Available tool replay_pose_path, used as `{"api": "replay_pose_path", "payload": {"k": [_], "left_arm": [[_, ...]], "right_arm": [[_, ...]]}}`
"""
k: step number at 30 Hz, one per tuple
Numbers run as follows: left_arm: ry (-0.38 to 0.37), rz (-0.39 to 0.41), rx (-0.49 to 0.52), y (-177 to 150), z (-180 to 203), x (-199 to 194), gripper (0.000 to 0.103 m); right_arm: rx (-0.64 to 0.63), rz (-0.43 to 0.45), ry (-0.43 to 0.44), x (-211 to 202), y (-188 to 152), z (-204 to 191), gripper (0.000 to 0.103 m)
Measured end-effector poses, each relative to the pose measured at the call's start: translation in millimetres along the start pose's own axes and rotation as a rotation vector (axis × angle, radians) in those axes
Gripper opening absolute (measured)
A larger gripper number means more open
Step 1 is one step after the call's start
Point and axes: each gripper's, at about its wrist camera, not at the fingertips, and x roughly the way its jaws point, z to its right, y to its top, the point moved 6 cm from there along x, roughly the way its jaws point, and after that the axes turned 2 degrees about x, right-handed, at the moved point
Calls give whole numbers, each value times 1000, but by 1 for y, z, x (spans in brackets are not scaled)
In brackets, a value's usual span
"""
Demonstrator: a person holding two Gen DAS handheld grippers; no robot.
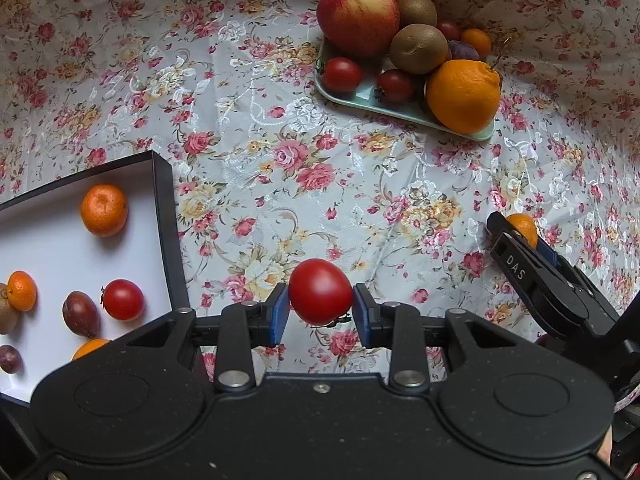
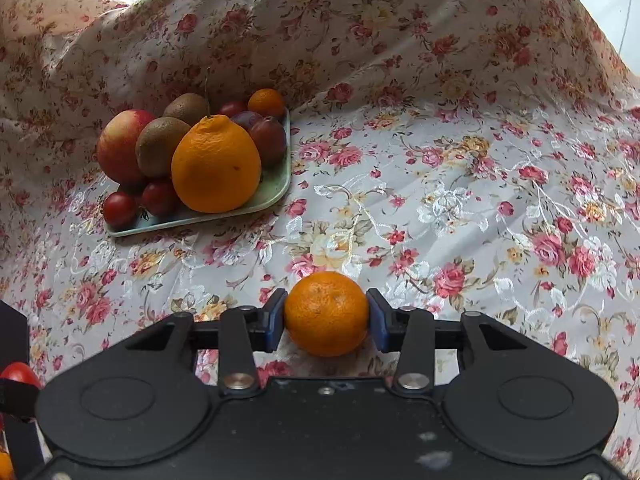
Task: Organize fruits
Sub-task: 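Carry the tomato with the left tool while the right tool carries the tangerine to the box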
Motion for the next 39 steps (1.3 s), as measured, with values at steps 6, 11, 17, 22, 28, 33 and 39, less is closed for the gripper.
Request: {"api": "replay_pose_path", "payload": {"k": [6, 11, 17, 22, 28, 33, 39], "left_arm": [[0, 41, -26, -14, -13, -16, 43], [20, 91, -68, -23, -36, -33, 43], [20, 143, -149, -32, -80, -55, 43], [81, 181, -232, -40, -127, -68, 43], [138, 187, -318, -54, -177, -71, 42], [162, 173, -362, -64, -208, -70, 42], [202, 167, -393, -71, -236, -70, 42]], "right_arm": [[35, 34, 43, -29, -8, -7, 45], [13, 66, 115, -60, -14, -30, 45], [-46, 108, 205, -99, -27, -71, 45], [-75, 116, 283, -123, -41, -105, 45], [-94, 109, 351, -135, -56, -148, 45], [-115, 94, 392, -133, -65, -185, 45], [-148, 86, 431, -131, -76, -229, 45]]}}
